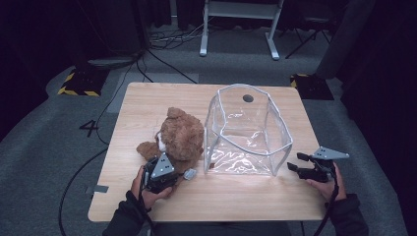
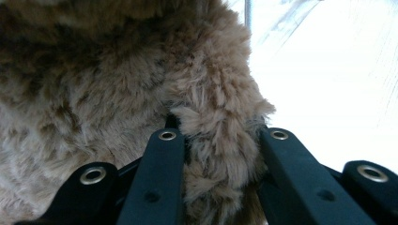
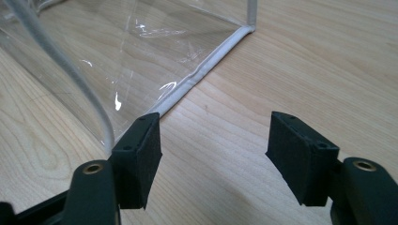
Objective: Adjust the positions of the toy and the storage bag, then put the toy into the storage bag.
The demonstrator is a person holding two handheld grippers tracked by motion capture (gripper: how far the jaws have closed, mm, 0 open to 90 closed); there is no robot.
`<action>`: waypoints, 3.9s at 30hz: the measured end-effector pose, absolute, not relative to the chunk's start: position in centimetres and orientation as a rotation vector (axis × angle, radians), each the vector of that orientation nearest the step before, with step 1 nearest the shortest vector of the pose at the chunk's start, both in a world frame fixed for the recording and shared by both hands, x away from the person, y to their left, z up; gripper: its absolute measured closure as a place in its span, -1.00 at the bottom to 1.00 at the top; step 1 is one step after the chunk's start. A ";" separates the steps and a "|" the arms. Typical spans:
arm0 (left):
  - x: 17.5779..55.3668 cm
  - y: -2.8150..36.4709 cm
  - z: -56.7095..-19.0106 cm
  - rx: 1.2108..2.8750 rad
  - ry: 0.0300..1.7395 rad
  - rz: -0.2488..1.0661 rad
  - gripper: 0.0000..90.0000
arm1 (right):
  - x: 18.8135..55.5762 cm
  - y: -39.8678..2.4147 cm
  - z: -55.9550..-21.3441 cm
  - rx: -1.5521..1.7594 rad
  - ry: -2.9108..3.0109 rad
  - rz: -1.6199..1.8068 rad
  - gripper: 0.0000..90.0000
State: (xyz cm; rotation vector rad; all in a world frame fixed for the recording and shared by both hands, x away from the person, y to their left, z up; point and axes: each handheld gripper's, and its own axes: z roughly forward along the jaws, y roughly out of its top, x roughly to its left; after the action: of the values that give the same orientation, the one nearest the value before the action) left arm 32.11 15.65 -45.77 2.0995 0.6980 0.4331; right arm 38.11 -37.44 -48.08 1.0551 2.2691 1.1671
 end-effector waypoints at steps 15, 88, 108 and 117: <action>31.7 15.9 -45.2 2.063 0.680 0.468 0.73 | 38.5 -36.9 -49.5 1.067 2.309 1.165 -0.21; 37.6 17.7 -36.2 1.746 0.651 0.591 0.76 | 38.9 -36.5 -50.4 1.095 2.356 1.127 -0.22; 39.4 17.8 -29.4 1.675 0.594 0.664 0.76 | 38.9 -36.5 -50.5 1.097 2.356 1.123 -0.22; 39.2 16.8 -25.9 1.651 0.529 0.687 0.76 | 38.9 -36.5 -50.5 1.097 2.359 1.124 -0.22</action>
State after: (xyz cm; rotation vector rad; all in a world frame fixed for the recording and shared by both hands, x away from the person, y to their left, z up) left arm 39.24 16.79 -25.87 1.6508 0.5293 0.6867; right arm 38.90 -36.54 -50.46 1.0971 2.3589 1.1243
